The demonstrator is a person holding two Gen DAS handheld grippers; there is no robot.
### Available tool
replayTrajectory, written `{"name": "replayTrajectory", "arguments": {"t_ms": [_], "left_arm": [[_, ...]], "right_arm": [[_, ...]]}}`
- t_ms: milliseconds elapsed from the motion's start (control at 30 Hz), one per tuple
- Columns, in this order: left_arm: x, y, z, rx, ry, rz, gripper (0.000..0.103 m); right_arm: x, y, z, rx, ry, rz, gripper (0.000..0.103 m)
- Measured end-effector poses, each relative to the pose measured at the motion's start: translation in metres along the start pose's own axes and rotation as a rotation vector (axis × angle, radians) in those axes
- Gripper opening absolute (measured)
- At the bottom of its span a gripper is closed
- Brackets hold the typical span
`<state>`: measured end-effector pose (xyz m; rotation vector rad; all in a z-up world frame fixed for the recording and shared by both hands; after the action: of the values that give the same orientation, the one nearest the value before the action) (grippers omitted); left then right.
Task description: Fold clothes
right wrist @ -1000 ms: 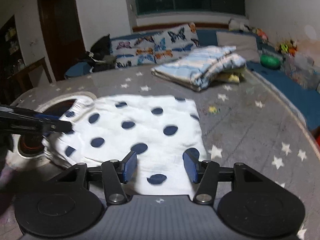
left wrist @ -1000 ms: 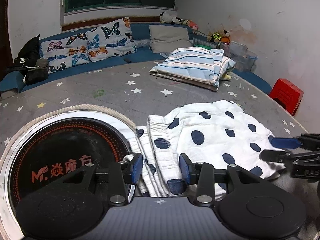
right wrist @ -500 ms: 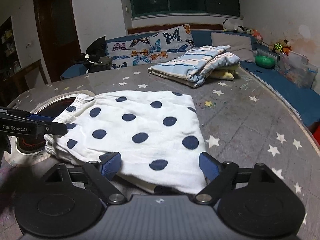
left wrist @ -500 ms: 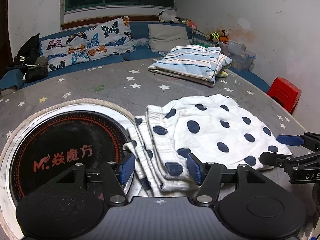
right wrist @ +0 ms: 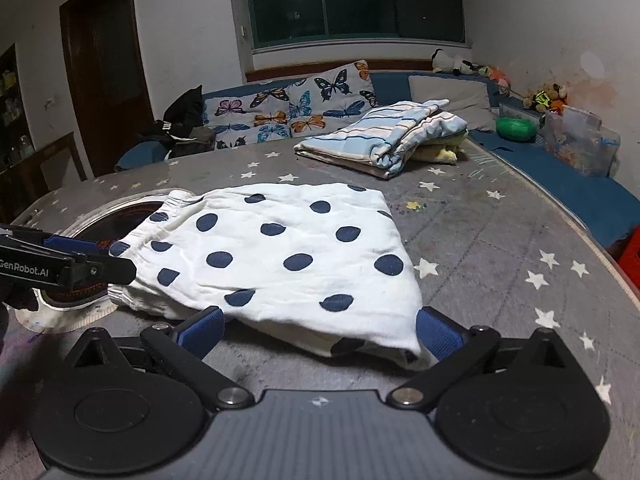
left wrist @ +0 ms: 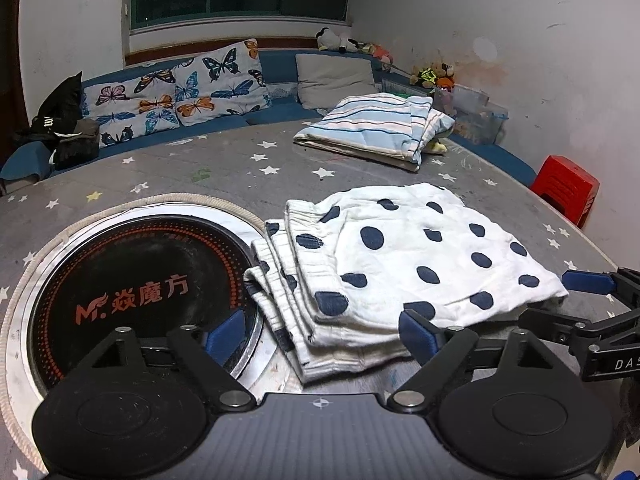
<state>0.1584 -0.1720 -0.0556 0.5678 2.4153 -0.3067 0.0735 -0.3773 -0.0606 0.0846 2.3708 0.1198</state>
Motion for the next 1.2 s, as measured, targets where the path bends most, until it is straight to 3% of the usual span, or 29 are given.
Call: {"name": "replayTrajectory", "arguments": {"t_ms": [300, 1200], "left_arm": [[0.008, -0.007, -0.016, 0.011, -0.029, 0.023, 0.103], [0.039, -0.014, -0.042, 0.004, -0.049, 0.030, 0.103]], "right_arm": [[0.006, 0.004, -0.015, -0.011, -0.042, 0.053, 0.103], [0.031, 0.024, -0.029, 0.046, -0.009, 0.057, 0.103]]}}
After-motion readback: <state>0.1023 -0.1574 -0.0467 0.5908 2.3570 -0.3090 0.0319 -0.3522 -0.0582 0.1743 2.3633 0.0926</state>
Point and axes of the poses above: each gripper's, at about its wrist camera, not at the fingertips, and z roughly the way its jaws point, y to its left, x to its underside, the point moved 10 cm from there along z, roughly the way its jaws point, and after that the axes turned 10 degrees about y, right-handed, at the moved point
